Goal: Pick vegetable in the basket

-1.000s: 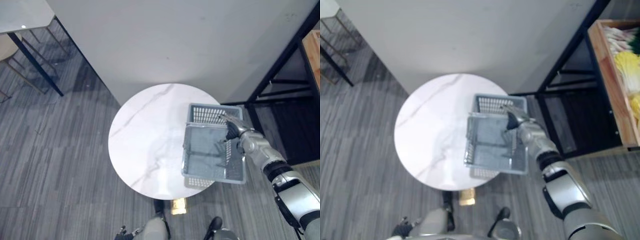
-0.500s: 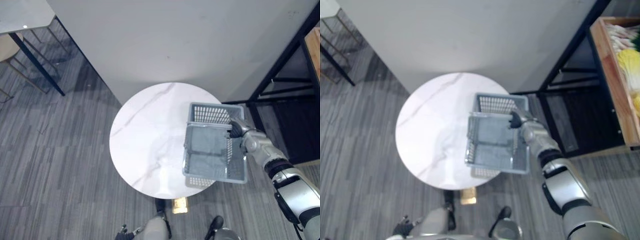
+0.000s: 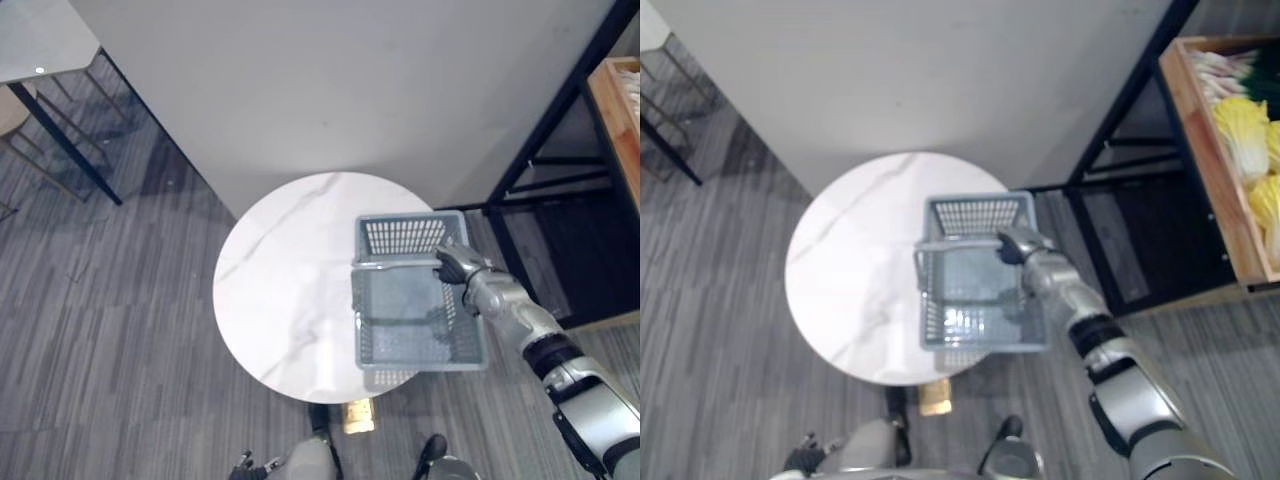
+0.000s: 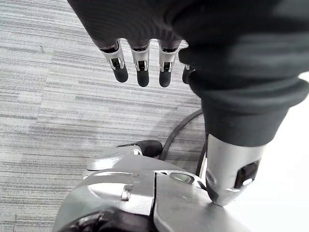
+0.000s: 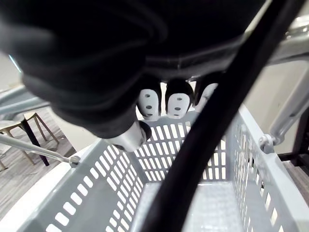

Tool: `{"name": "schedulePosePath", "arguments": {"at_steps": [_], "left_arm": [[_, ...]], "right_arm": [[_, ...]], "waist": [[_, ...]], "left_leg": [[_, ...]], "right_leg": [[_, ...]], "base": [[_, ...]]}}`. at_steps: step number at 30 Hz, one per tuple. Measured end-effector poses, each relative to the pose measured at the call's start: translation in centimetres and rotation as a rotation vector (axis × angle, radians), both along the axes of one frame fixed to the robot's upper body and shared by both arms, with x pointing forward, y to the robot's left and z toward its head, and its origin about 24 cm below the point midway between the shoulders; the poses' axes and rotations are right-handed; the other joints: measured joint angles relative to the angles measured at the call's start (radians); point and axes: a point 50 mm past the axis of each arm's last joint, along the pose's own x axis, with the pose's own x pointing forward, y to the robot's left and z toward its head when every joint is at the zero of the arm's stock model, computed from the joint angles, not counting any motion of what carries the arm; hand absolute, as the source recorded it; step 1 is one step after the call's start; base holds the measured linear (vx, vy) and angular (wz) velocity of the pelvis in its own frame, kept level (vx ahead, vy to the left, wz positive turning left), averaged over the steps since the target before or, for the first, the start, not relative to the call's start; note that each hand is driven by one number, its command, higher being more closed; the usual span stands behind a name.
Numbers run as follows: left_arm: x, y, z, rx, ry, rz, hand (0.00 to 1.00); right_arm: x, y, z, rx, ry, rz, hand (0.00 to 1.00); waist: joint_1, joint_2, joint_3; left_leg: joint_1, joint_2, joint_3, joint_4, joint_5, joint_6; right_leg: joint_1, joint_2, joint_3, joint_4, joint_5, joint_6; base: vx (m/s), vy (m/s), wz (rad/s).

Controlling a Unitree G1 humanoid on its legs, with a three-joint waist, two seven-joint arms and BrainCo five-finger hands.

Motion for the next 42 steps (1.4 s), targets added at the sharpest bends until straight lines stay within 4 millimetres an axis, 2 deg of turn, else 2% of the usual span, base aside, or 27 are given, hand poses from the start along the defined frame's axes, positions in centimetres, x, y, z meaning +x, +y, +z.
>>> {"name": "schedulePosePath", "arguments": {"at_steps": [2, 4, 6, 9, 12, 18, 22, 26, 28, 30, 32, 34, 35, 36, 37, 38, 39, 40, 41, 42], "left_arm": [[-0.2, 0.3, 0.0, 0.005, 0.007, 0.006, 0.00], [-0.6, 0.8, 0.0, 0.019, 0.025, 0.001, 0.00], [-0.8, 1.1, 0.1, 0.027, 0.031, 0.001, 0.00], [-1.1, 1.5, 0.0, 0.032, 0.045, 0.007, 0.00], [-1.6, 1.5, -0.1, 0.019, 0.070, 0.017, 0.00], [-2.4, 1.3, -0.4, -0.003, 0.098, 0.034, 0.00], [-3.4, 1.2, -0.6, -0.013, 0.133, 0.059, 0.00], [-4.3, 0.7, -0.8, -0.030, 0.147, 0.106, 0.00], [-4.4, 0.5, -0.9, -0.031, 0.149, 0.113, 0.00], [-4.2, 0.6, -0.9, -0.023, 0.152, 0.092, 0.00], [-3.9, 0.7, -0.8, -0.003, 0.154, 0.053, 0.00], [-3.5, 0.9, -0.7, 0.020, 0.157, 0.009, 0.00], [-2.7, 1.1, -0.6, 0.039, 0.147, -0.027, 0.00], [-1.8, 1.1, -0.5, 0.047, 0.133, -0.042, 0.00], [-1.9, 1.2, -0.5, 0.048, 0.134, -0.042, 0.00], [-1.5, 1.2, -0.5, 0.049, 0.125, -0.042, 0.00], [-1.5, 1.5, -0.4, 0.062, 0.130, -0.062, 0.00], [-1.5, 1.6, -0.4, 0.065, 0.132, -0.066, 0.00], [-1.9, 1.7, -0.4, 0.068, 0.140, -0.064, 0.00], [-2.0, 1.8, -0.4, 0.070, 0.143, -0.064, 0.00]], "right_arm": [[-0.7, 0.5, 0.6, 0.017, -0.033, 0.047, 1.00], [-1.5, 0.7, 0.8, 0.039, -0.041, 0.081, 1.00], [-2.4, 0.7, 0.5, 0.056, -0.025, 0.106, 1.00], [-4.2, 0.0, -0.4, 0.065, 0.009, 0.131, 1.00], [-5.5, -0.5, -1.8, 0.078, 0.054, 0.115, 1.00], [-7.1, -1.8, -3.0, 0.086, 0.091, 0.076, 1.00], [-8.6, -2.7, -4.5, 0.092, 0.144, 0.045, 1.00], [-9.9, -3.8, -5.5, 0.114, 0.172, -0.012, 1.00], [-10.8, -5.0, -5.4, 0.134, 0.159, -0.066, 1.00], [-11.5, -6.2, -4.6, 0.153, 0.117, -0.118, 1.00], [-12.0, -6.8, -3.9, 0.172, 0.069, -0.161, 1.00], [-12.3, -7.3, -3.4, 0.207, 0.012, -0.215, 1.00], [-12.3, -7.2, -3.3, 0.233, -0.011, -0.239, 1.00], [-12.1, -6.7, -3.2, 0.259, -0.026, -0.242, 1.00], [-12.1, -6.4, -3.3, 0.274, -0.026, -0.245, 1.00], [-12.0, -5.6, -3.7, 0.292, -0.015, -0.237, 1.00], [-12.1, -5.2, -4.1, 0.292, 0.004, -0.228, 1.00], [-12.1, -5.1, -4.2, 0.290, 0.008, -0.223, 1.00], [-11.7, -4.6, -4.2, 0.281, 0.006, -0.202, 1.00], [-11.4, -4.3, -4.1, 0.274, 0.002, -0.188, 1.00]], "waist": [[-0.020, -0.010, -0.006], [-0.022, -0.028, -0.018], [-0.021, -0.046, -0.036], [-0.025, -0.058, -0.065], [-0.030, -0.055, -0.088], [-0.032, -0.040, -0.116], [-0.048, -0.029, -0.141], [-0.048, -0.024, -0.144], [-0.049, -0.027, -0.143], [-0.063, -0.042, -0.137], [-0.080, -0.054, -0.132], [-0.082, -0.057, -0.132], [-0.087, -0.062, -0.134], [-0.103, -0.058, -0.134], [-0.099, -0.035, -0.138], [-0.090, -0.034, -0.126], [-0.106, -0.050, -0.128], [-0.106, -0.050, -0.127], [-0.102, -0.069, -0.139], [-0.098, -0.075, -0.143]], "left_leg": [[0.001, 0.000, 0.001, 0.001, 0.000, 0.000], [0.008, -0.001, 0.010, 0.002, 0.000, 0.000], [0.017, -0.001, 0.024, 0.002, 0.000, 0.000], [0.018, -0.003, 0.026, 0.001, 0.000, 0.000], [0.018, 0.001, 0.028, 0.000, -0.001, 0.000], [0.018, 0.010, 0.054, -0.001, -0.002, 0.000], [0.022, 0.011, 0.058, 0.000, -0.003, 0.001], [0.051, 0.007, 0.074, 0.007, -0.015, 0.013], [0.052, -0.004, 0.076, 0.007, -0.030, 0.020], [0.053, -0.036, 0.084, 0.007, -0.032, 0.031], [0.054, -0.058, 0.111, 0.007, -0.032, 0.044], [0.049, -0.073, 0.166, 0.004, -0.048, 0.059], [0.035, -0.083, 0.220, 0.007, -0.056, 0.069], [0.018, -0.070, 0.270, 0.007, -0.065, 0.095], [0.016, -0.037, 0.308, 0.006, -0.066, 0.121], [0.026, -0.002, 0.392, 0.001, -0.072, 0.142], [0.055, 0.008, 0.433, 0.007, -0.077, 0.150], [0.066, 0.009, 0.461, 0.007, -0.079, 0.153], [0.081, 0.017, 0.523, 0.004, -0.081, 0.156], [0.086, 0.022, 0.555, 0.002, -0.081, 0.156]], "right_leg": [[0.000, -0.001, 0.003, 0.000, 0.002, 0.003], [-0.001, -0.001, 0.016, 0.000, 0.004, 0.005], [-0.001, -0.002, 0.030, -0.002, 0.007, 0.005], [-0.004, -0.003, 0.040, -0.006, 0.011, 0.006], [-0.012, 0.002, 0.049, -0.006, 0.016, 0.004], [-0.032, 0.018, 0.086, -0.021, 0.035, -0.001], [-0.032, 0.019, 0.096, -0.020, 0.040, -0.001], [-0.020, 0.008, 0.107, -0.002, 0.039, -0.001], [-0.050, -0.020, 0.109, 0.067, 0.007, 0.004], [-0.098, -0.061, 0.134, 0.146, -0.023, 0.010], [-0.120, -0.080, 0.161, 0.156, -0.015, 0.019], [-0.161, -0.088, 0.216, 0.145, 0.027, 0.023], [-0.212, -0.088, 0.237, 0.136, 0.089, 0.008], [-0.251, -0.058, 0.235, 0.087, 0.197, -0.050], [-0.236, -0.020, 0.230, 0.004, 0.283, -0.087], [-0.259, -0.035, 0.113, 0.173, 0.179, -0.172], [-0.247, -0.086, 0.000, 0.413, 0.052, -0.197], [-0.232, -0.113, -0.042, 0.498, 0.026, -0.204], [-0.186, -0.154, -0.105, 0.598, 0.011, -0.222], [-0.166, -0.167, -0.124, 0.624, 0.010, -0.224]], "base": [[-0.02, 0.000, -0.04], [-0.01, 0.001, -0.14], [-0.01, 0.002, -0.18], [-0.03, 0.003, -0.07], [-0.06, 0.002, -0.07], [-0.06, -0.002, -0.19], [-0.02, 0.004, -0.05], [0.01, 0.015, -0.09], [-0.01, 0.052, -0.01], [-0.01, 0.063, -0.02], [0.00, 0.097, -0.32], [-0.02, 0.144, -0.83], [-0.08, 0.201, -1.24], [-0.08, 0.170, -1.37], [-0.15, 0.135, -1.64], [-0.10, 0.090, -1.51], [-0.12, 0.111, -1.43], [-0.07, 0.098, -1.30], [-0.10, 0.048, -1.20], [-0.13, 0.018, -1.74]]}}
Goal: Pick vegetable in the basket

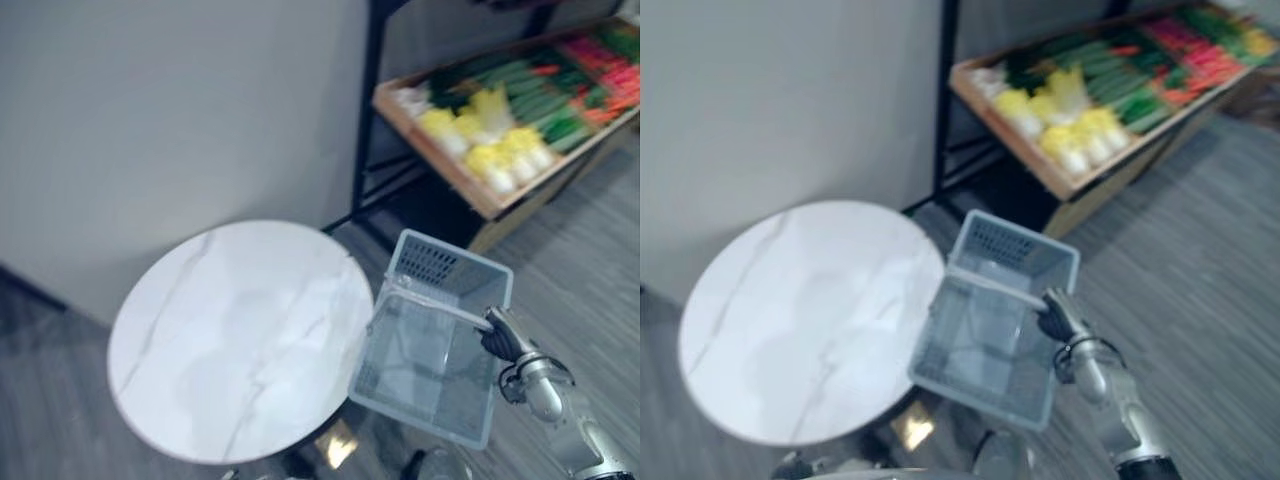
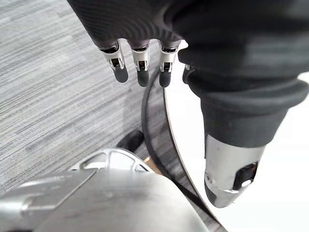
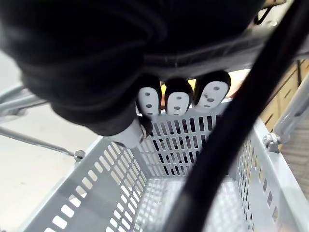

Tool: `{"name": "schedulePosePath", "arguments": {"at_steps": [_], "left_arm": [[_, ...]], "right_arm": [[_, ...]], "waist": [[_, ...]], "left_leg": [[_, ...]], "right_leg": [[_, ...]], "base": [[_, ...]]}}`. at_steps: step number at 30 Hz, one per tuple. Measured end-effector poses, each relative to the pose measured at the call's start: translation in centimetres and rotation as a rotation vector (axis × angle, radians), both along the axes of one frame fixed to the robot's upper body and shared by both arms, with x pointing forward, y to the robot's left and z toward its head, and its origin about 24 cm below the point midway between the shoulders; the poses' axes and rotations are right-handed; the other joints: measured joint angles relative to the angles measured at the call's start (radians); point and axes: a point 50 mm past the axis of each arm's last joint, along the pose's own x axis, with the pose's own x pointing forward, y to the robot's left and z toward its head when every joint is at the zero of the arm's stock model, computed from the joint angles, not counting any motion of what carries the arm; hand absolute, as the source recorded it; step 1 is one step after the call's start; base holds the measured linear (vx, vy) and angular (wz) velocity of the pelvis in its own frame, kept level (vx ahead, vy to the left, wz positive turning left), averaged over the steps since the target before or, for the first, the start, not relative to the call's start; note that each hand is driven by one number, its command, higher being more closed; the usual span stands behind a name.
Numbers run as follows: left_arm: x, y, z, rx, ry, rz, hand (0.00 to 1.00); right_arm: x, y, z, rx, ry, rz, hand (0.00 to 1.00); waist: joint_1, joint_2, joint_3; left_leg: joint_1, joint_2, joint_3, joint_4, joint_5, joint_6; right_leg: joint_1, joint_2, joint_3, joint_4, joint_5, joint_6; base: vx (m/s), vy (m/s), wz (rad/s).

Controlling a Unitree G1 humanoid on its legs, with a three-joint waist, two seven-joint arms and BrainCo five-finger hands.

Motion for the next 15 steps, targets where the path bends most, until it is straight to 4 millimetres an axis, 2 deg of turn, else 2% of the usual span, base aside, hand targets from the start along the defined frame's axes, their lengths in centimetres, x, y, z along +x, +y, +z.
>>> {"name": "schedulePosePath", "arguments": {"at_steps": [2, 3, 4, 5, 6, 7, 8, 9, 10, 11, 12, 13, 14, 15], "left_arm": [[0.1, 0.4, 0.1, 0.009, -0.002, 0.003, 0.00], [0.1, 0.5, 0.1, 0.011, -0.003, 0.005, 0.00], [0.1, 0.7, 0.2, 0.016, -0.007, 0.013, 0.00], [0.3, 1.0, 0.3, 0.022, -0.018, 0.022, 0.00], [0.4, 1.1, 0.4, 0.025, -0.020, 0.027, 0.00], [0.4, 0.7, 0.3, 0.017, -0.023, 0.039, 0.00], [0.1, -0.1, 0.0, -0.007, -0.020, 0.048, 0.00], [-0.1, -0.6, -0.1, -0.018, -0.017, 0.051, 0.00], [0.2, -1.5, -0.2, -0.038, -0.026, 0.054, 0.00], [0.5, -1.9, -0.2, -0.045, -0.040, 0.058, 0.00], [0.3, -1.0, -0.1, -0.023, -0.037, 0.071, 0.00], [0.1, -0.9, -0.1, -0.022, -0.028, 0.083, 0.00], [0.2, -1.8, -0.3, -0.047, -0.029, 0.084, 0.00], [0.2, -1.8, -0.3, -0.046, -0.030, 0.082, 0.00]], "right_arm": [[1.4, 1.6, 0.5, -0.008, -0.023, 0.067, 1.00], [1.7, 2.0, 0.6, -0.009, -0.030, 0.084, 1.00], [2.0, 2.8, 0.9, -0.009, -0.040, 0.118, 1.00], [2.3, 3.5, 1.0, -0.009, -0.048, 0.150, 1.00], [2.4, 3.8, 1.1, -0.010, -0.051, 0.163, 1.00], [2.6, 3.9, 1.1, -0.024, -0.047, 0.176, 1.00], [2.4, 3.4, 1.0, -0.054, -0.036, 0.180, 1.00], [2.4, 3.0, 0.9, -0.076, -0.028, 0.180, 1.00], [2.3, 2.3, 0.8, -0.120, -0.015, 0.180, 1.00], [2.1, 2.4, 0.6, -0.133, -0.001, 0.193, 1.00], [1.9, 3.0, 0.4, -0.125, 0.002, 0.216, 1.00], [1.6, 3.0, 0.2, -0.129, 0.012, 0.229, 1.00], [1.0, 2.8, -0.2, -0.127, 0.028, 0.232, 1.00], [0.7, 2.8, -0.5, -0.126, 0.040, 0.231, 1.00]], "waist": [[0.035, -0.025, -0.016], [0.040, -0.030, -0.020], [0.047, -0.042, -0.028], [0.053, -0.059, -0.039], [0.054, -0.068, -0.046], [0.057, -0.044, -0.053], [0.058, -0.003, -0.074], [0.052, 0.017, -0.084], [0.037, 0.062, -0.082], [0.036, 0.079, -0.082], [0.032, 0.054, -0.081], [0.019, 0.066, -0.085], [0.017, 0.098, -0.092], [0.021, 0.102, -0.089]], "left_leg": [[-0.011, 0.050, 0.136, 0.045, -0.007, -0.008], [-0.018, 0.062, 0.163, 0.060, -0.008, -0.008], [-0.035, 0.082, 0.216, 0.085, -0.008, -0.009], [-0.048, 0.102, 0.269, 0.119, -0.008, -0.009], [-0.053, 0.116, 0.291, 0.138, -0.008, -0.008], [-0.054, 0.137, 0.331, 0.162, -0.003, -0.001], [-0.053, 0.156, 0.363, 0.167, 0.001, 0.006], [-0.050, 0.168, 0.377, 0.172, 0.004, 0.010], [-0.030, 0.198, 0.396, 0.182, 0.008, 0.016], [-0.012, 0.270, 0.436, 0.253, 0.007, 0.015], [0.002, 0.302, 0.455, 0.324, 0.001, 0.018], [0.005, 0.349, 0.453, 0.373, -0.011, 0.018], [0.016, 0.448, 0.420, 0.471, 0.021, 0.001], [0.032, 0.489, 0.386, 0.528, 0.056, -0.017]], "right_leg": [[0.053, -0.044, -0.018, 0.021, 0.004, 0.005], [0.064, -0.059, -0.020, 0.017, 0.006, 0.008], [0.077, -0.082, -0.023, -0.016, 0.023, 0.030], [0.097, -0.084, -0.027, -0.130, 0.076, 0.087], [0.109, -0.075, -0.024, -0.191, 0.061, 0.140], [0.126, -0.025, -0.070, -0.279, 0.029, 0.180], [0.120, 0.003, -0.096, -0.321, 0.024, 0.187], [0.111, 0.008, -0.097, -0.317, 0.024, 0.188], [0.062, -0.009, -0.086, -0.231, 0.011, 0.195], [0.039, 0.048, -0.074, -0.344, -0.062, 0.208], [0.042, 0.099, -0.083, -0.510, 0.053, 0.179], [0.072, 0.129, -0.112, -0.543, 0.040, 0.174], [0.079, 0.196, -0.091, -0.577, 0.062, 0.151], [0.082, 0.214, -0.053, -0.581, 0.056, 0.141]], "base": [[-0.14, -0.055, -1.84], [-0.16, -0.147, -1.65], [-0.19, -0.315, -1.48], [-0.18, -0.368, -1.43], [-0.14, -0.454, -1.32], [-0.06, -0.316, -1.16], [-0.06, -0.345, -1.05], [-0.04, -0.269, -0.76], [-0.04, -0.334, -0.73], [-0.02, -0.318, -0.82], [-0.02, -0.433, -0.68], [-0.01, -0.422, -0.70], [-0.03, -0.390, -0.81], [-0.01, -0.181, -0.96]]}}
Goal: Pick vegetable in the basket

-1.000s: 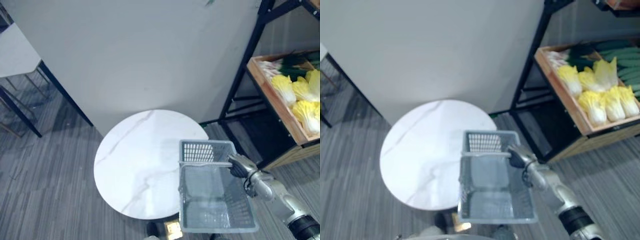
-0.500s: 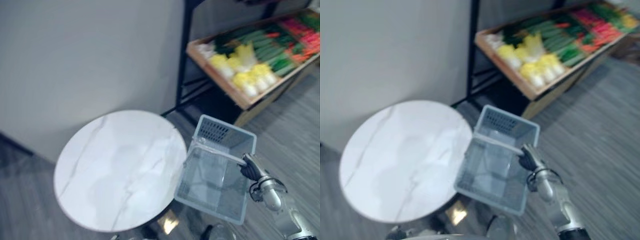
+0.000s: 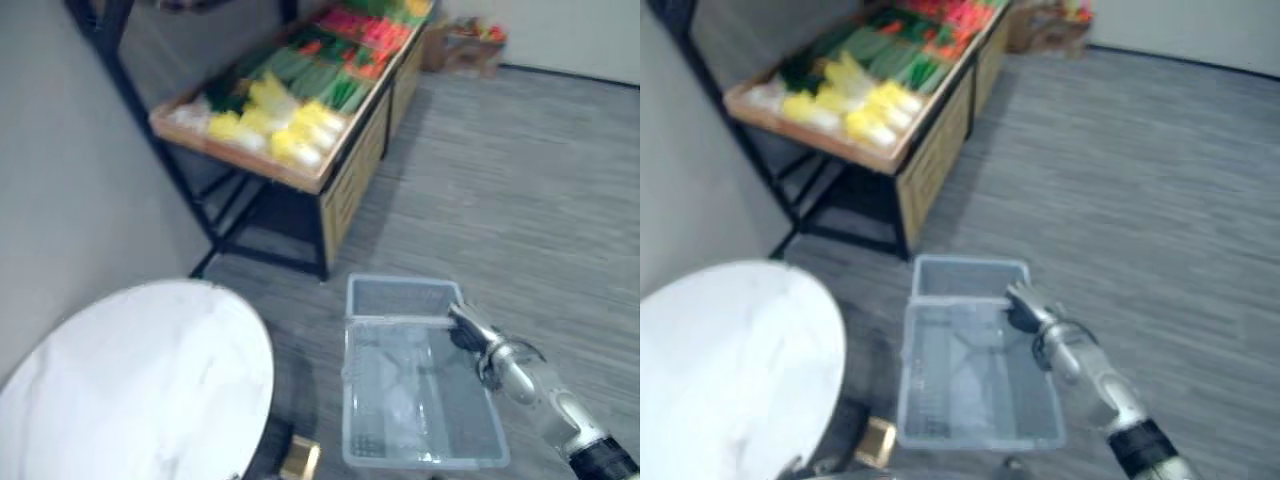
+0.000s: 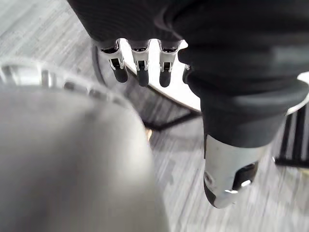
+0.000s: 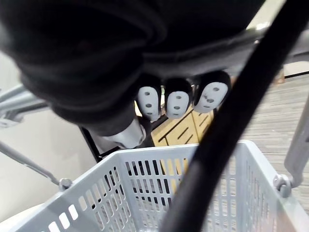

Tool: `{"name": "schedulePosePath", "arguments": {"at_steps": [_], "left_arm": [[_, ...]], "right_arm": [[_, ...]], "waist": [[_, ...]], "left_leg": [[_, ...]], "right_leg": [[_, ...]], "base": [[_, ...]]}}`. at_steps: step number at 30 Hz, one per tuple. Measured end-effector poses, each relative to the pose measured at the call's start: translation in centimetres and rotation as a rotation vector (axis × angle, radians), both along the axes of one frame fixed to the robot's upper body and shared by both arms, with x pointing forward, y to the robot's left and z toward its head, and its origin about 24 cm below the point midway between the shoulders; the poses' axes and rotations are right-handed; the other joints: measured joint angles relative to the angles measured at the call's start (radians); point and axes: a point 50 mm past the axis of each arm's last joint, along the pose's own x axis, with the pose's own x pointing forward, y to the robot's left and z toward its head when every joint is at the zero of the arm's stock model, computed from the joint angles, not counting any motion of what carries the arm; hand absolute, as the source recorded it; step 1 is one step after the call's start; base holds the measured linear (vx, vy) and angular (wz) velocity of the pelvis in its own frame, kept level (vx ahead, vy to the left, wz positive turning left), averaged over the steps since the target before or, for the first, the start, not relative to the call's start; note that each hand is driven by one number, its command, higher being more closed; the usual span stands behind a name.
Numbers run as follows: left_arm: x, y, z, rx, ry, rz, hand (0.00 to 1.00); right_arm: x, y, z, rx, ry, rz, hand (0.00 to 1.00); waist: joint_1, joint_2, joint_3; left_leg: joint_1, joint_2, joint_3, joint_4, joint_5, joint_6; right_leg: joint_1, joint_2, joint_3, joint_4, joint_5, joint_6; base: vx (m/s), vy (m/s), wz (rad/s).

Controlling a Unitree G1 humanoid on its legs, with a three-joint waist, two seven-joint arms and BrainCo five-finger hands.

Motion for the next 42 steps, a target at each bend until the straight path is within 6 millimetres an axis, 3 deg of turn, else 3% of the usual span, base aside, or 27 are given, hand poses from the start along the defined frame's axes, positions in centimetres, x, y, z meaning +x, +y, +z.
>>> {"name": "schedulePosePath", "arguments": {"at_steps": [1, 2, 3, 4, 5, 6, 9, 11, 13, 15, 17, 19, 22, 23, 25, 27, 30, 32, 34, 35, 37, 38, 39, 40, 41, 42], "left_arm": [[-0.1, 0.1, 0.0, 0.004, 0.000, 0.001, 0.00], [-0.4, 0.2, 0.1, 0.011, -0.001, 0.002, 0.00], [-0.3, 0.1, 0.0, 0.010, -0.003, 0.001, 0.00], [-0.4, 0.0, 0.0, 0.007, -0.002, 0.002, 0.00], [-1.2, -0.3, -0.1, 0.003, 0.015, 0.006, 0.00], [-1.9, -0.5, -0.2, -0.002, 0.024, 0.011, 0.00], [-2.3, -0.8, -0.4, -0.016, 0.036, 0.019, 0.00], [-1.5, 0.2, -0.1, 0.005, 0.010, 0.006, 0.00], [-1.3, 0.4, 0.0, 0.006, 0.005, 0.008, 0.00], [-0.8, -0.1, -0.1, -0.007, -0.007, -0.008, 0.00], [-0.1, -0.9, -0.1, -0.026, -0.019, -0.037, 0.00], [0.0, -1.5, -0.2, -0.037, -0.018, -0.048, 0.00], [0.2, -1.5, -0.2, -0.035, -0.018, -0.090, 0.00], [0.2, -1.6, -0.2, -0.031, -0.015, -0.118, 0.00], [0.3, -1.6, -0.1, -0.027, -0.013, -0.143, 0.00], [0.3, -1.2, -0.1, -0.008, 0.001, -0.197, 0.00], [0.1, -0.5, 0.0, 0.018, 0.015, -0.235, 0.00], [0.7, -0.4, 0.1, 0.027, 0.008, -0.260, 0.00], [2.8, -0.4, 0.5, 0.037, -0.039, -0.283, 0.00], [4.2, -0.5, 0.8, 0.045, -0.079, -0.292, 0.00], [6.3, -0.7, 1.5, 0.056, -0.147, -0.308, 0.00], [7.7, -0.8, 2.1, 0.066, -0.197, -0.320, 0.00], [8.0, -0.7, 2.2, 0.071, -0.208, -0.326, 0.00], [9.0, -1.1, 2.5, 0.071, -0.237, -0.338, 0.00], [9.7, -1.9, 2.6, 0.053, -0.258, -0.342, 0.00], [9.8, -2.1, 2.6, 0.049, -0.261, -0.342, 0.00]], "right_arm": [[-0.2, -0.1, -0.2, 0.000, 0.009, -0.004, 1.00], [-0.5, -0.1, -0.5, 0.005, 0.021, -0.011, 1.00], [-0.4, -0.5, -0.5, 0.001, 0.019, -0.026, 1.00], [-0.3, -0.6, -0.5, -0.001, 0.019, -0.031, 1.00], [-0.4, -0.7, -0.6, -0.002, 0.023, -0.034, 1.00], [-0.4, -0.6, -0.6, 0.005, 0.026, -0.034, 1.00], [-0.6, 0.0, -0.8, 0.030, 0.030, -0.026, 1.00], [-0.6, 0.1, -1.0, 0.043, 0.034, -0.028, 1.00], [-0.7, -0.1, -1.2, 0.039, 0.044, -0.036, 1.00], [-0.8, -0.9, -1.5, 0.035, 0.058, -0.066, 1.00], [-1.1, -1.8, -1.8, 0.036, 0.068, -0.104, 1.00], [-1.9, -2.4, -2.9, 0.026, 0.119, -0.134, 1.00], [-2.6, -3.7, -3.5, 0.018, 0.143, -0.194, 1.00], [-2.9, -4.5, -3.8, 0.013, 0.153, -0.233, 1.00], [-2.8, -5.5, -3.6, 0.007, 0.145, -0.278, 1.00], [-2.7, -6.5, -3.7, 0.018, 0.138, -0.354, 1.00], [-3.3, -6.9, -4.0, 0.041, 0.134, -0.403, 1.00], [-3.6, -6.5, -4.5, 0.057, 0.152, -0.403, 1.00], [-3.6, -6.4, -5.0, 0.067, 0.168, -0.414, 1.00], [-3.6, -6.5, -5.0, 0.065, 0.173, -0.417, 1.00], [-3.6, -6.8, -4.9, 0.064, 0.168, -0.430, 1.00], [-3.3, -7.0, -4.6, 0.066, 0.152, -0.440, 1.00], [-3.3, -7.2, -4.5, 0.067, 0.146, -0.448, 1.00], [-3.1, -7.8, -4.1, 0.061, 0.130, -0.470, 1.00], [-2.4, -8.5, -3.4, 0.058, 0.101, -0.497, 1.00], [-2.0, -8.5, -3.0, 0.057, 0.088, -0.496, 1.00]], "waist": [[0.002, 0.000, 0.001], [0.001, -0.021, 0.021], [0.001, -0.026, 0.027], [0.003, -0.026, 0.031], [0.012, -0.020, 0.036], [0.018, -0.011, 0.040], [0.028, -0.007, 0.046], [0.032, -0.050, 0.076], [0.038, -0.054, 0.082], [0.036, -0.042, 0.088], [0.042, -0.005, 0.099], [0.043, 0.004, 0.099], [0.044, 0.002, 0.101], [0.042, -0.003, 0.103], [0.040, -0.002, 0.103], [0.031, -0.023, 0.118], [0.002, -0.049, 0.133], [-0.005, -0.053, 0.133], [-0.005, -0.047, 0.151], [-0.003, -0.043, 0.158], [-0.016, -0.050, 0.161], [-0.030, -0.067, 0.165], [-0.032, -0.070, 0.166], [-0.031, -0.058, 0.174], [-0.025, -0.010, 0.180], [-0.024, 0.003, 0.178]], "left_leg": [[0.005, 0.015, -0.039, 0.033, 0.031, -0.004], [-0.020, 0.000, -0.178, 0.084, 0.019, -0.051], [-0.066, -0.106, -0.383, 0.085, -0.110, -0.131], [-0.081, -0.169, -0.477, 0.076, -0.158, -0.140], [-0.094, -0.272, -0.624, 0.027, -0.230, -0.134], [-0.101, -0.351, -0.725, -0.045, -0.261, -0.138], [-0.036, -0.419, -0.855, -0.226, -0.339, -0.153], [-0.033, -0.461, -0.839, -0.237, -0.337, -0.142], [-0.046, -0.480, -0.844, -0.217, -0.343, -0.131], [-0.042, -0.499, -0.876, -0.217, -0.343, -0.131], [-0.034, -0.512, -0.896, -0.244, -0.343, -0.131], [-0.018, -0.519, -0.896, -0.268, -0.341, -0.128], [0.007, -0.534, -0.896, -0.295, -0.341, -0.127], [0.010, -0.541, -0.894, -0.300, -0.340, -0.124], [0.021, -0.553, -0.893, -0.311, -0.352, -0.096], [0.062, -0.573, -0.885, -0.337, -0.385, -0.073], [0.117, -0.598, -0.890, -0.341, -0.404, -0.045], [0.129, -0.591, -0.890, -0.354, -0.404, -0.037], [0.125, -0.566, -0.897, -0.357, -0.404, -0.038], [0.124, -0.553, -0.898, -0.357, -0.397, -0.051], [0.128, -0.552, -0.925, -0.364, -0.393, -0.059], [0.144, -0.554, -0.950, -0.376, -0.394, -0.063], [0.153, -0.554, -0.957, -0.383, -0.397, -0.091], [0.185, -0.536, -0.976, -0.396, -0.409, -0.141], [0.197, -0.501, -0.973, -0.396, -0.398, -0.158], [0.196, -0.489, -0.974, -0.392, -0.376, -0.174]], "right_leg": [[0.005, 0.003, 0.022, -0.004, -0.003, -0.005], [0.016, -0.014, 0.078, -0.013, -0.008, -0.012], [0.011, -0.040, 0.135, -0.022, -0.003, -0.017], [0.009, -0.046, 0.167, -0.033, 0.003, -0.019], [0.006, -0.040, 0.226, -0.060, 0.008, -0.033], [0.002, -0.017, 0.276, -0.080, 0.020, -0.033], [-0.007, 0.031, 0.337, -0.133, 0.047, -0.021], [-0.001, 0.013, 0.365, -0.202, 0.122, 0.008], [-0.004, 0.000, 0.376, -0.221, 0.150, 0.024], [0.003, -0.013, 0.378, -0.220, 0.158, 0.035], [-0.004, -0.018, 0.380, -0.220, 0.161, 0.040], [-0.002, -0.018, 0.382, -0.220, 0.161, 0.041], [-0.008, -0.026, 0.390, -0.204, 0.160, 0.042], [-0.043, -0.041, 0.390, -0.137, 0.142, 0.061], [-0.112, -0.066, 0.389, 0.002, 0.100, 0.055], [-0.219, -0.126, 0.380, 0.268, 0.082, 0.035], [-0.287, -0.197, 0.365, 0.460, 0.111, -0.021], [-0.304, -0.186, 0.337, 0.454, 0.045, -0.020], [-0.308, -0.130, 0.296, 0.335, 0.034, -0.024], [-0.306, -0.089, 0.293, 0.194, 0.057, 0.001], [-0.301, -0.071, 0.301, -0.006, 0.097, 0.039], [-0.299, -0.076, 0.314, -0.083, 0.113, 0.040], [-0.299, -0.081, 0.314, -0.098, 0.113, 0.040], [-0.298, -0.077, 0.310, -0.061, 0.216, -0.021], [-0.327, -0.051, 0.306, 0.034, 0.188, -0.042], [-0.343, -0.046, 0.307, 0.081, 0.153, -0.050]], "base": [[-0.03, -0.084, -0.89], [-0.05, 0.006, -0.98], [-0.06, 0.011, -1.06], [-0.08, 0.055, -1.33], [-0.08, 0.078, -1.49], [-0.06, 0.104, -1.50], [-0.01, 0.120, -0.97], [0.07, 0.115, -0.37], [0.03, 0.093, -0.18], [0.08, 0.099, 0.00], [0.07, 0.038, -0.06], [0.07, 0.017, -0.13], [0.01, 0.030, -0.15], [-0.04, 0.088, -0.12], [-0.07, 0.109, -0.16], [-0.10, 0.103, -0.17], [-0.02, 0.069, 0.03], [0.09, 0.027, 0.03], [0.18, -0.056, 0.08], [0.18, -0.081, 0.11], [0.32, -0.171, 0.44], [0.32, -0.191, 0.63], [0.44, -0.290, 0.58], [0.41, -0.273, 0.27], [0.50, -0.338, 0.10], [0.43, -0.325, -0.11]]}}
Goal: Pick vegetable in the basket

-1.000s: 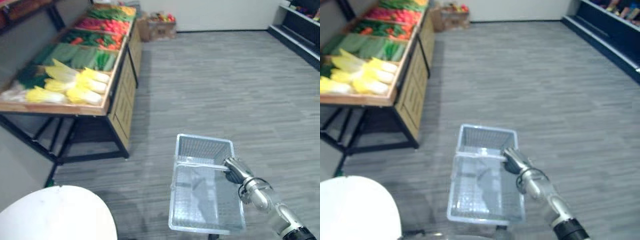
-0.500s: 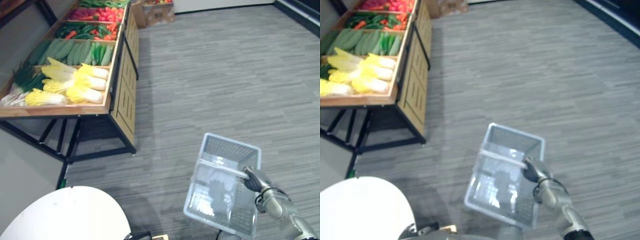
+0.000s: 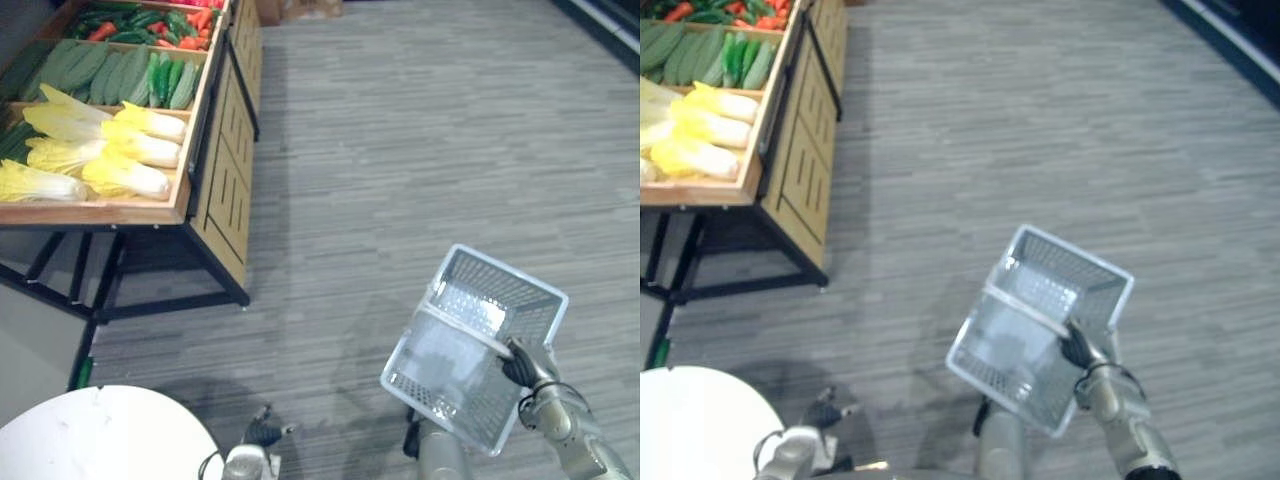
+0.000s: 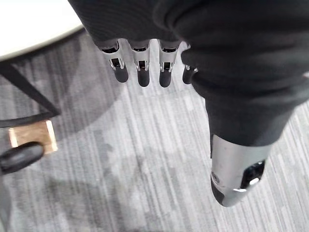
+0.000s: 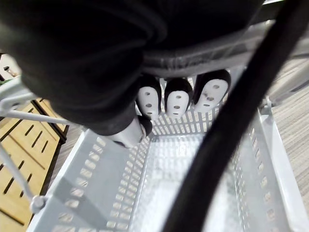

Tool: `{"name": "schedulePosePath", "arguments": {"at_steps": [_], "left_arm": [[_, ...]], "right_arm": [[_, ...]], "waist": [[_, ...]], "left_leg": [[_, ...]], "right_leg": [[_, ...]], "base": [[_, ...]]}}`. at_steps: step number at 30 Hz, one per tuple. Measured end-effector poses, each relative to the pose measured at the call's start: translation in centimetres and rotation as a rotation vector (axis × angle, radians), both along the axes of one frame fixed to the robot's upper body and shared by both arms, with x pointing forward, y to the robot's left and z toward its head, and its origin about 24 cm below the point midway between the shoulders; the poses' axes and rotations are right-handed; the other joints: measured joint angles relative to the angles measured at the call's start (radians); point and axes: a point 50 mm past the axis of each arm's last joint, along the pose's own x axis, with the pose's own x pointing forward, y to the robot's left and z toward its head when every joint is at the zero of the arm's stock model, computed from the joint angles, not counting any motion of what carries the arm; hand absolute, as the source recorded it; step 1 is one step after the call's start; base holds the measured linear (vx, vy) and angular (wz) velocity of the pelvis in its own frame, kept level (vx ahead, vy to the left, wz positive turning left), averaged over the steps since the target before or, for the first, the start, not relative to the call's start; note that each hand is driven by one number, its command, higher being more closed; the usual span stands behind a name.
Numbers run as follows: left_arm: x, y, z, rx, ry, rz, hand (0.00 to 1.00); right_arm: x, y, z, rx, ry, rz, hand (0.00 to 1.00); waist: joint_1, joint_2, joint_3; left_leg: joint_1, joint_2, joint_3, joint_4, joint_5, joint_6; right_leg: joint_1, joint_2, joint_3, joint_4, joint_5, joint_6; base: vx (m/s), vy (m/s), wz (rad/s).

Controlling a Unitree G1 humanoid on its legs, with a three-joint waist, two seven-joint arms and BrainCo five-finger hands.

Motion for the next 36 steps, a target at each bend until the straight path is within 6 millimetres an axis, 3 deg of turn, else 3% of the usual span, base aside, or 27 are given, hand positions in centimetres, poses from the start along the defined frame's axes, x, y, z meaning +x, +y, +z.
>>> {"name": "schedulePosePath", "arguments": {"at_steps": [2, 4, 7, 8, 10, 12, 13, 14, 15, 16, 17, 18, 19, 20, 23, 25, 27, 28, 29, 30, 31, 33, 34, 36], "left_arm": [[-0.2, -0.2, -0.1, -0.006, 0.005, 0.000, 0.00], [-1.1, -0.6, -0.6, -0.017, 0.035, 0.007, 0.00], [-3.4, -0.5, -1.3, -0.037, 0.092, 0.054, 0.00], [-3.3, -0.2, -1.3, -0.034, 0.089, 0.064, 0.00], [-3.2, 0.1, -1.2, -0.032, 0.080, 0.083, 0.00], [-3.9, 0.8, -1.3, -0.024, 0.092, 0.118, 0.00], [-4.4, 0.8, -1.4, -0.024, 0.106, 0.119, 0.00], [-5.0, 0.8, -1.6, -0.027, 0.120, 0.128, 0.00], [-5.4, 0.8, -1.7, -0.032, 0.127, 0.134, 0.00], [-5.7, 0.7, -1.8, -0.033, 0.137, 0.131, 0.00], [-6.3, 0.5, -1.9, -0.033, 0.154, 0.125, 0.00], [-6.6, 0.3, -2.0, -0.036, 0.161, 0.125, 0.00], [-6.9, 0.4, -2.1, -0.036, 0.168, 0.133, 0.00], [-6.7, 0.6, -2.0, -0.026, 0.160, 0.127, 0.00], [-6.8, 1.6, -1.8, -0.012, 0.156, 0.161, 0.00], [-7.9, 1.6, -2.1, -0.014, 0.191, 0.174, 0.00], [-8.8, 1.8, -2.3, -0.003, 0.222, 0.165, 0.00], [-9.2, 2.3, -2.2, 0.019, 0.237, 0.139, 0.00], [-9.2, 2.4, -2.2, 0.029, 0.244, 0.116, 0.00], [-9.2, 2.8, -2.1, 0.047, 0.251, 0.091, 0.00], [-9.1, 2.8, -2.1, 0.051, 0.251, 0.077, 0.00], [-8.6, 2.8, -2.0, 0.054, 0.236, 0.062, 0.00], [-8.3, 2.8, -1.9, 0.052, 0.226, 0.062, 0.00], [-7.2, 2.1, -1.8, 0.033, 0.197, 0.061, 0.00]], "right_arm": [[0.5, -0.2, 0.5, -0.007, -0.016, -0.011, 1.00], [-0.1, -0.8, 0.3, -0.027, 0.004, -0.011, 1.00], [-1.1, -1.1, -0.3, -0.046, 0.046, -0.004, 1.00], [-1.2, -1.4, -0.2, -0.061, 0.055, -0.001, 1.00], [-1.1, -1.7, -0.1, -0.077, 0.060, 0.004, 1.00], [-1.0, -1.9, 0.3, -0.090, 0.057, 0.013, 1.00], [-0.8, -2.0, 0.4, -0.085, 0.051, 0.015, 1.00], [-0.6, -1.9, 0.7, -0.083, 0.041, 0.018, 1.00], [-0.3, -1.9, 0.9, -0.070, 0.029, 0.017, 1.00], [-0.2, -1.8, 0.9, -0.066, 0.024, 0.019, 1.00], [-0.2, -1.9, 1.0, -0.064, 0.023, 0.025, 1.00], [-0.3, -1.9, 0.9, -0.061, 0.025, 0.027, 1.00], [-0.3, -1.8, 0.5, -0.050, 0.038, 0.027, 1.00], [-0.4, -1.3, 0.0, -0.042, 0.059, 0.041, 1.00], [0.6, -0.3, -0.1, -0.046, 0.073, 0.094, 1.00], [1.1, 0.3, -0.4, -0.039, 0.087, 0.121, 1.00], [1.0, 1.1, -0.7, -0.018, 0.088, 0.144, 1.00], [0.9, 1.8, -1.1, 0.009, 0.091, 0.149, 1.00], [0.7, 2.3, -1.6, 0.029, 0.100, 0.148, 1.00], [0.8, 2.5, -1.9, 0.033, 0.102, 0.142, 1.00], [0.8, 2.3, -1.8, 0.021, 0.105, 0.147, 1.00], [0.4, 2.2, -2.1, 0.017, 0.117, 0.144, 1.00], [0.4, 2.2, -2.1, 0.018, 0.120, 0.141, 1.00], [-0.1, 1.5, -2.4, 0.017, 0.134, 0.100, 1.00]], "waist": [[-0.001, 0.008, 0.000], [-0.002, 0.010, -0.001], [0.004, 0.004, 0.003], [0.011, 0.011, 0.002], [0.028, 0.014, 0.001], [0.041, 0.013, 0.002], [0.053, 0.013, 0.002], [0.057, 0.013, 0.002], [0.058, 0.014, 0.001], [0.058, 0.016, 0.000], [0.057, 0.029, -0.008], [0.058, 0.041, -0.015], [0.063, 0.056, -0.025], [0.069, 0.027, -0.029], [0.086, -0.003, -0.026], [0.105, -0.013, -0.027], [0.108, -0.036, -0.031], [0.106, -0.067, -0.031], [0.102, -0.083, -0.027], [0.102, -0.092, -0.024], [0.101, -0.090, -0.023], [0.076, -0.081, -0.022], [0.074, -0.081, -0.022], [0.062, -0.076, -0.018]], "left_leg": [[-0.029, 0.034, -0.035, 0.121, 0.073, -0.033], [-0.103, 0.075, -0.072, 0.337, 0.136, -0.048], [-0.248, 0.155, -0.094, 0.653, 0.408, -0.050], [-0.318, 0.179, -0.082, 0.785, 0.345, -0.041], [-0.388, 0.172, -0.058, 0.881, 0.242, -0.023], [-0.482, 0.130, 0.004, 0.851, 0.148, 0.030], [-0.510, 0.110, 0.027, 0.779, 0.133, 0.042], [-0.534, 0.087, 0.053, 0.672, 0.131, 0.043], [-0.544, 0.043, 0.073, 0.448, 0.152, 0.049], [-0.543, 0.020, 0.081, 0.321, 0.188, 0.055], [-0.543, -0.010, 0.082, 0.106, 0.278, 0.052], [-0.547, -0.012, 0.079, 0.047, 0.298, 0.052], [-0.558, -0.008, 0.079, 0.069, 0.373, 0.118], [-0.571, -0.037, 0.088, 0.122, 0.328, 0.155], [-0.597, -0.055, 0.089, 0.294, 0.195, 0.192], [-0.544, -0.062, 0.110, 0.318, 0.140, 0.207], [-0.457, -0.104, 0.133, 0.255, 0.120, 0.204], [-0.401, -0.135, 0.140, 0.216, 0.112, 0.212], [-0.363, -0.143, 0.138, 0.202, 0.104, 0.222], [-0.316, -0.144, 0.130, 0.191, 0.097, 0.233], [-0.276, -0.145, 0.116, 0.179, 0.095, 0.235], [-0.203, -0.147, 0.054, 0.138, 0.097, 0.233], [-0.190, -0.147, 0.044, 0.132, 0.097, 0.232], [-0.167, -0.138, -0.019, 0.124, 0.097, 0.232]], "right_leg": [[-0.007, -0.008, -0.013, 0.138, -0.127, -0.006], [0.047, -0.013, -0.038, 0.170, -0.193, -0.006], [0.160, -0.002, -0.066, 0.146, -0.267, -0.025], [0.205, 0.015, -0.069, 0.113, -0.282, -0.035], [0.269, 0.027, -0.070, 0.061, -0.285, -0.034], [0.380, 0.036, -0.092, -0.026, -0.285, -0.029], [0.404, 0.036, -0.092, -0.045, -0.275, -0.009], [0.427, 0.036, -0.092, -0.065, -0.265, 0.013], [0.448, 0.033, -0.104, -0.088, -0.259, 0.035], [0.461, 0.032, -0.109, -0.100, -0.259, 0.051], [0.482, 0.036, -0.113, -0.119, -0.265, 0.083], [0.494, 0.043, -0.112, -0.125, -0.273, 0.100], [0.524, 0.043, -0.108, -0.133, -0.290, 0.118], [0.545, 0.020, -0.103, -0.154, -0.291, 0.121], [0.587, -0.015, -0.057, -0.166, -0.243, 0.146], [0.568, -0.058, -0.018, -0.041, -0.241, 0.149], [0.448, -0.148, 0.054, 0.283, -0.215, 0.181], [0.335, -0.199, 0.141, 0.515, -0.110, 0.186], [0.262, -0.210, 0.200, 0.654, -0.020, 0.192], [0.189, -0.220, 0.225, 0.816, -0.028, 0.169], [0.154, -0.224, 0.208, 0.894, -0.062, 0.116], [0.122, -0.230, 0.126, 0.915, -0.130, 0.040], [0.111, -0.230, 0.116, 0.893, -0.150, 0.038], [0.089, -0.211, 0.088, 0.659, -0.209, 0.045]], "base": [[0.43, -0.353, 0.04], [0.42, -0.315, 0.33], [0.42, -0.218, 0.27], [0.39, -0.087, 0.15], [0.37, -0.056, 0.03], [0.41, 0.042, -0.02], [0.32, 0.088, -0.18], [0.34, 0.150, -0.18], [0.28, 0.127, -0.09], [0.44, 0.246, -0.03], [0.23, 0.146, -0.04], [0.48, 0.332, -0.05], [0.40, 0.268, 0.04], [0.47, 0.308, 0.08], [0.36, 0.166, 0.04], [0.36, 0.208, -0.21], [0.39, 0.230, -0.15], [0.25, 0.105, 0.05], [0.31, 0.077, 0.14], [0.33, 0.020, 0.24], [0.34, 0.001, 0.40], [0.37, -0.037, 0.75], [0.36, -0.084, 0.86], [0.30, -0.177, 0.83]]}}
